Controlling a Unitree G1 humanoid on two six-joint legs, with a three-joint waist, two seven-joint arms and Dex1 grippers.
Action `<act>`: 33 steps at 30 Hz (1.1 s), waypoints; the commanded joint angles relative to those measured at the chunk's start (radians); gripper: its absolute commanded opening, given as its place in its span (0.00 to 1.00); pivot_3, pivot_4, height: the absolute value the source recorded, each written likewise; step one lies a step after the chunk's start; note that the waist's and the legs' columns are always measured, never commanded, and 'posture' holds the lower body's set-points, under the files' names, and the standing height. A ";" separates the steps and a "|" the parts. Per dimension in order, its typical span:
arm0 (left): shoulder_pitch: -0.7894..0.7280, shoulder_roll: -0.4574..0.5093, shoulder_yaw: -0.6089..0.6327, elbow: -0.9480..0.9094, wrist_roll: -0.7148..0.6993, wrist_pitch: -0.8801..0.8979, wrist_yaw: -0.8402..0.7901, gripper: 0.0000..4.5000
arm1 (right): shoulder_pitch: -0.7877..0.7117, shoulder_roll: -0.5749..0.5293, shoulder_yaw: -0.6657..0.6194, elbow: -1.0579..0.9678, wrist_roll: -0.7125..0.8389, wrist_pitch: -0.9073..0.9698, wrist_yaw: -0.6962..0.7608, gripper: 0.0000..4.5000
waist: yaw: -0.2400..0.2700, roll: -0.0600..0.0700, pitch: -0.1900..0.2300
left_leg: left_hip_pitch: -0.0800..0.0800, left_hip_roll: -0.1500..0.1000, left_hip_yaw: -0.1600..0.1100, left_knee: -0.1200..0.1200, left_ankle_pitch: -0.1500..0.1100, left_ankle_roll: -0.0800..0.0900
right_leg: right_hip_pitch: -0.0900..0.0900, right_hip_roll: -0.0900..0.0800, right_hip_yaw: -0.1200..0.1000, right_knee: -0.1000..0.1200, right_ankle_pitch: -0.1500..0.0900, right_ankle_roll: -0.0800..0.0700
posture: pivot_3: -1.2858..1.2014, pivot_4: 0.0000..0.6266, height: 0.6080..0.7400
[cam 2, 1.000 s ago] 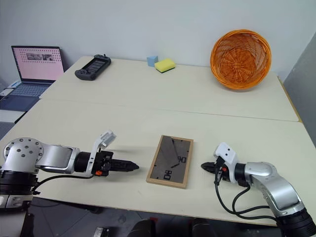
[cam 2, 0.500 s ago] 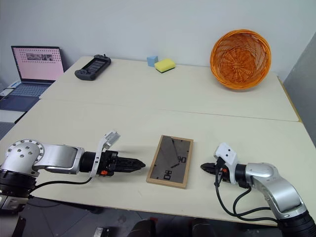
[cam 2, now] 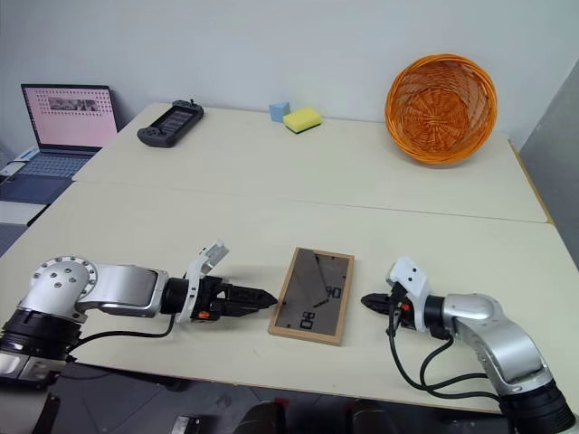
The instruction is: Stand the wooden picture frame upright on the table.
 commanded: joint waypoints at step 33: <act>-0.023 -0.029 -0.040 0.046 -0.017 0.036 0.046 1.00 | -0.144 0.222 0.050 0.014 0.012 0.096 -0.151 0.00 | 0.007 0.001 -0.002 | 0.001 -0.001 0.000 0.000 0.000 0.000 | 0.001 -0.001 0.000 0.000 0.000 0.000 | 0.52 0.24 1.00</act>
